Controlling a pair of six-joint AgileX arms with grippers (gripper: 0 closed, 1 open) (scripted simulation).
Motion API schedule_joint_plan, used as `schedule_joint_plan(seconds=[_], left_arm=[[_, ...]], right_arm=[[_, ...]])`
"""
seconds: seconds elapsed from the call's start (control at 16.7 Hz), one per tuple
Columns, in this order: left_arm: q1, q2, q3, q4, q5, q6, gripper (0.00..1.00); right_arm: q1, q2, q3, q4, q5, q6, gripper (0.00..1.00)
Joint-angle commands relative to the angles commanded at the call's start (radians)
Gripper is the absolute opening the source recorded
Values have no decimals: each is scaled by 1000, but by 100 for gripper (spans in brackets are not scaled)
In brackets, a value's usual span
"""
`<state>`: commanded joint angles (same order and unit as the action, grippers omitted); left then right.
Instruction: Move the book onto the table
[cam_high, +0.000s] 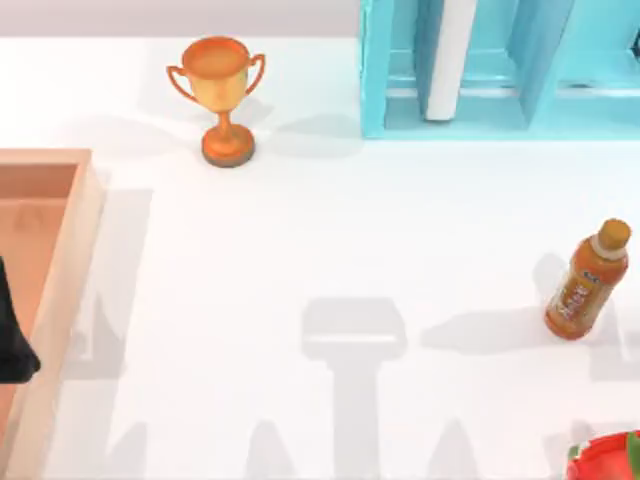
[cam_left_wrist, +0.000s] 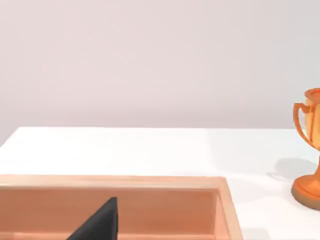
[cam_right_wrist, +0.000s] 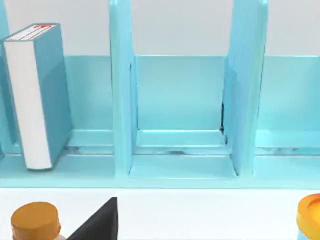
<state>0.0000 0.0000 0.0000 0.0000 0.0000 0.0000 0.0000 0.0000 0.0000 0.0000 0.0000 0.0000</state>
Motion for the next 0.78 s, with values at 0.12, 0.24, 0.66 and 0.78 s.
schedule_joint_plan(seconds=[0.12, 0.24, 0.66, 0.78], left_arm=[[0, 0, 0, 0, 0, 0, 100], [0, 0, 0, 0, 0, 0, 100], [0, 0, 0, 0, 0, 0, 100], [0, 0, 0, 0, 0, 0, 100]], right_arm=[[0, 0, 0, 0, 0, 0, 100], [11, 30, 22, 27, 10, 1, 100], [134, 471, 260, 331, 138, 5, 100], [181, 688, 352, 449, 192, 6, 100]])
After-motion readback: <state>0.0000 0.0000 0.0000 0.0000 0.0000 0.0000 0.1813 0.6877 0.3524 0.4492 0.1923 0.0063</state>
